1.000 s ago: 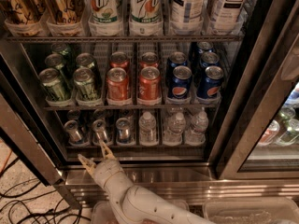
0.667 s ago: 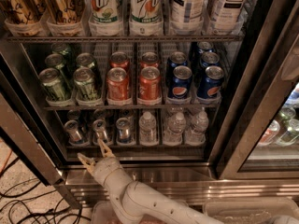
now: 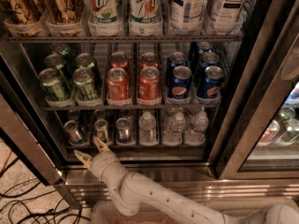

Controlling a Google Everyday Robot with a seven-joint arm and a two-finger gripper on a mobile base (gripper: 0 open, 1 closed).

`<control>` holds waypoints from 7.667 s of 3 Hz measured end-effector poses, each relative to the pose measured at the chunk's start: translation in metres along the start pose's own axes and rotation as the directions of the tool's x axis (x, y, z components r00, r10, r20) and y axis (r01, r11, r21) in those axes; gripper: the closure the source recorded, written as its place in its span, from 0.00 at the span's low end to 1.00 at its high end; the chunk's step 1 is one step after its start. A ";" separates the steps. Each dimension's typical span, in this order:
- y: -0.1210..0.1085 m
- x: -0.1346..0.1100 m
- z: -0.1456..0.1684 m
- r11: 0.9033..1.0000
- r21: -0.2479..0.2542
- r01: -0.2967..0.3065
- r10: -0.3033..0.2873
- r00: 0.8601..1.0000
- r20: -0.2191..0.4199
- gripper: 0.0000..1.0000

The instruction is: Pick redbull can from bottom shelf of fridge

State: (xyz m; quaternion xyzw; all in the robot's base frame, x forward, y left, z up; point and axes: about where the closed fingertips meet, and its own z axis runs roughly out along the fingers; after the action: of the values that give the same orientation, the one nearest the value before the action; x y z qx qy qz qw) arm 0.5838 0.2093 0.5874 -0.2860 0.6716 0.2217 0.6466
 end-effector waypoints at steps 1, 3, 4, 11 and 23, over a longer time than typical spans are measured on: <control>0.000 -0.009 0.011 1.000 -0.018 0.023 -0.023 1.000 0.017 0.34; 0.003 -0.026 0.027 0.997 -0.057 0.058 -0.055 0.997 0.056 0.34; 0.007 -0.030 0.036 0.995 -0.083 0.062 -0.057 0.996 0.067 0.34; 0.017 -0.026 0.084 0.976 -0.212 0.043 -0.027 0.997 0.077 0.98; 0.097 -0.078 -0.131 0.889 -0.454 0.060 0.005 0.990 0.140 1.00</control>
Offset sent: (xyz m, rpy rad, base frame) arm 0.0202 0.0219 0.0265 -0.0109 -0.0831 0.0637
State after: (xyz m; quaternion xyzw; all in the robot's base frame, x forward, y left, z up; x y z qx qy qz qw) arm 0.4218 0.2010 0.6671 -0.4236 0.5505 0.3834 0.6087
